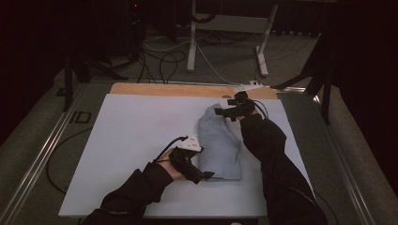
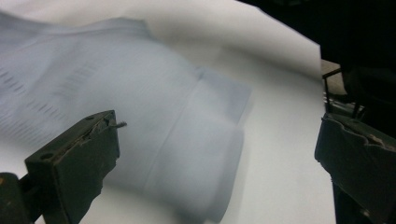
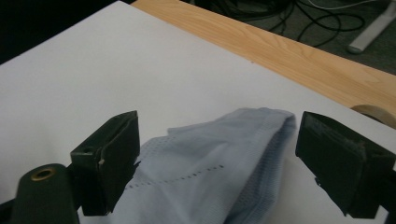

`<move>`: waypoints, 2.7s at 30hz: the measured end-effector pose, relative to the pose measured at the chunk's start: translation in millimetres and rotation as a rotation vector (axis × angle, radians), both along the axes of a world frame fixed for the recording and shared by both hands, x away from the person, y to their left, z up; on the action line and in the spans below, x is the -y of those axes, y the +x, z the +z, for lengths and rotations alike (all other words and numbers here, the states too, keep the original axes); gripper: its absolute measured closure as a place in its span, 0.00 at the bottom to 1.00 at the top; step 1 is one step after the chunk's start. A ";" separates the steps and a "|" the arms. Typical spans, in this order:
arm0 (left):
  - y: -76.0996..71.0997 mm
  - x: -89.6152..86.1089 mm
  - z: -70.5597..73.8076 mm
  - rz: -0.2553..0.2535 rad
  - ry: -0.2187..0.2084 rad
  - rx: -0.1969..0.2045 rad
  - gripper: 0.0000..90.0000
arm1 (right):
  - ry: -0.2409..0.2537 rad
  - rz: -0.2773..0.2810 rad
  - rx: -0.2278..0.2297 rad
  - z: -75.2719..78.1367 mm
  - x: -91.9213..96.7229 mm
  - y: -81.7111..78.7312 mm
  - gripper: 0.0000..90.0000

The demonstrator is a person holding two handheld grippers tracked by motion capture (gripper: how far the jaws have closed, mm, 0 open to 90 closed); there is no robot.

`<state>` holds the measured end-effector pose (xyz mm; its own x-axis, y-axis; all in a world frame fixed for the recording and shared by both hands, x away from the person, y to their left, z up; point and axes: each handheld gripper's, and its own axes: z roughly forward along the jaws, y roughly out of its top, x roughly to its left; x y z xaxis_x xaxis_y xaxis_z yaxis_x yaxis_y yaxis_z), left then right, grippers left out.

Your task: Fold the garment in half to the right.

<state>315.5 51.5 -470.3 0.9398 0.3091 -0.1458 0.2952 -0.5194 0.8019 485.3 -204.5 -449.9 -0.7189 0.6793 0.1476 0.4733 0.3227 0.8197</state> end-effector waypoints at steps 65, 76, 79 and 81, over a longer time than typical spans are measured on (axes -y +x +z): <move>-36.2 -202.4 -42.9 0.570 -0.082 0.168 0.01 | -0.167 -0.060 -0.090 -51.3 -22.6 33.4 0.97; -36.6 -201.8 -43.1 0.568 -0.087 0.176 0.01 | -0.212 -0.096 -0.149 -65.0 -19.2 39.9 0.96; -36.2 -203.0 -43.1 0.571 -0.090 0.178 0.01 | -0.235 -0.099 -0.138 -66.6 -22.2 40.0 0.95; -36.1 -203.2 -43.5 0.572 -0.089 0.176 0.01 | -0.230 -0.106 -0.139 -67.2 -22.0 39.8 0.93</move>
